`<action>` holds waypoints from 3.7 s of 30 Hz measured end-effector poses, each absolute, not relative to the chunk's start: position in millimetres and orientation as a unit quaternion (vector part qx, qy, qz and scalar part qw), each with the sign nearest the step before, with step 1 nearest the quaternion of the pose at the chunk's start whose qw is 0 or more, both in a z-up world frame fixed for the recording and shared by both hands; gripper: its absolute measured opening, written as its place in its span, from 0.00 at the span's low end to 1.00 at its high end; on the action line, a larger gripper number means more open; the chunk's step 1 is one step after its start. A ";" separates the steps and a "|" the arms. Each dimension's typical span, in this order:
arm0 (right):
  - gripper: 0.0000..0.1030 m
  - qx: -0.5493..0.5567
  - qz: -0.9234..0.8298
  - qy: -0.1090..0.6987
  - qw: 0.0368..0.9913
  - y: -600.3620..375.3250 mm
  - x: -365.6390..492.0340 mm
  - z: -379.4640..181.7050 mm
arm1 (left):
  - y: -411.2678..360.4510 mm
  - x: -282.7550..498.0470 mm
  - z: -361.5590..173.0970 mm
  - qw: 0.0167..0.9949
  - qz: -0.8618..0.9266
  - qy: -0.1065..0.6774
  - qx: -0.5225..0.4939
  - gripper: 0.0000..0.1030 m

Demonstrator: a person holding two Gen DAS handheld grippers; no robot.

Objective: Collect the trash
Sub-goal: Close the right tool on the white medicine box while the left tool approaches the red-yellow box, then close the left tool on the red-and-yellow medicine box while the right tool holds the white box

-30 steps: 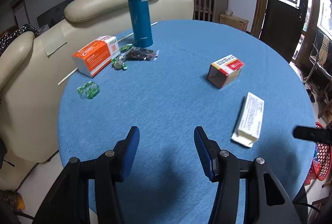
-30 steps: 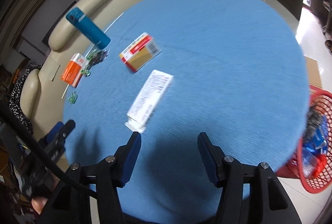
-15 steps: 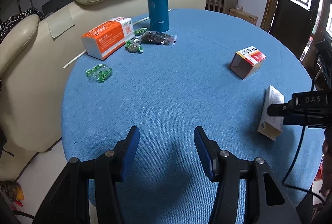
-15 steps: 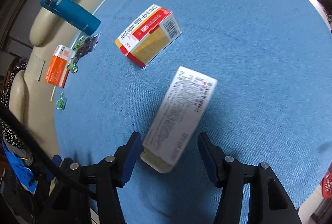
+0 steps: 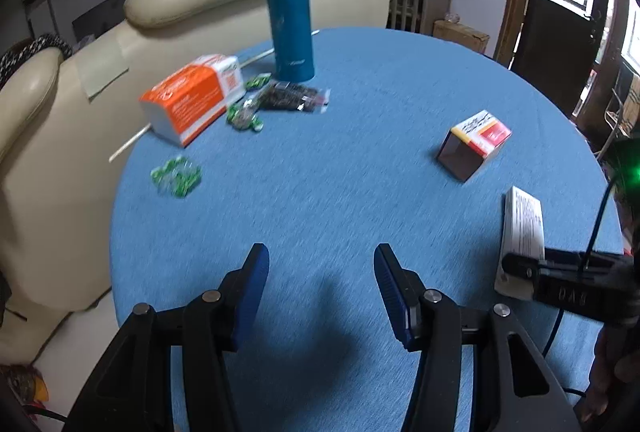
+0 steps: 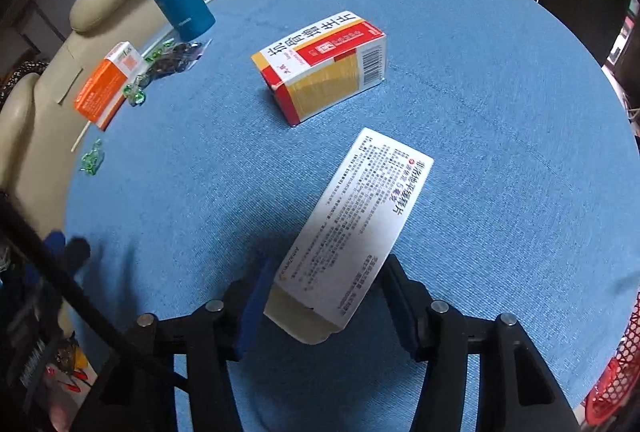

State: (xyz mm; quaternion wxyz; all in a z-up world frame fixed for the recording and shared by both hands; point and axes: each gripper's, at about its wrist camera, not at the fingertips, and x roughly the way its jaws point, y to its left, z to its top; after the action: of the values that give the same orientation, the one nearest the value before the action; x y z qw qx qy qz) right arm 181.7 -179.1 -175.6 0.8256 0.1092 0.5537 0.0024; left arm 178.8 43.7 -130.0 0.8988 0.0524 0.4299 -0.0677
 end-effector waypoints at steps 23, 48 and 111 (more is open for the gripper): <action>0.54 0.151 -0.007 0.547 0.824 -274.0 145.8 -173.5 | -68.7 248.5 -118.2 0.884 -0.222 0.386 0.146 0.75; 0.54 0.158 0.006 0.533 0.831 -273.1 123.7 -172.6 | -118.4 292.0 -160.2 0.838 -0.279 0.442 0.157 0.58; 0.39 0.228 -0.011 0.524 0.821 -299.0 84.2 -153.7 | -78.4 158.7 -90.7 0.909 -0.152 0.359 0.146 0.58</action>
State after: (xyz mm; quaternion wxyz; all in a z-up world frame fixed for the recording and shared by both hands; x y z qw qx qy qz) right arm 84.2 -299.0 -153.7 0.8209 0.2277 0.5236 -0.0109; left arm 158.7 -78.4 -90.7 0.9092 0.1456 0.3595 -0.1516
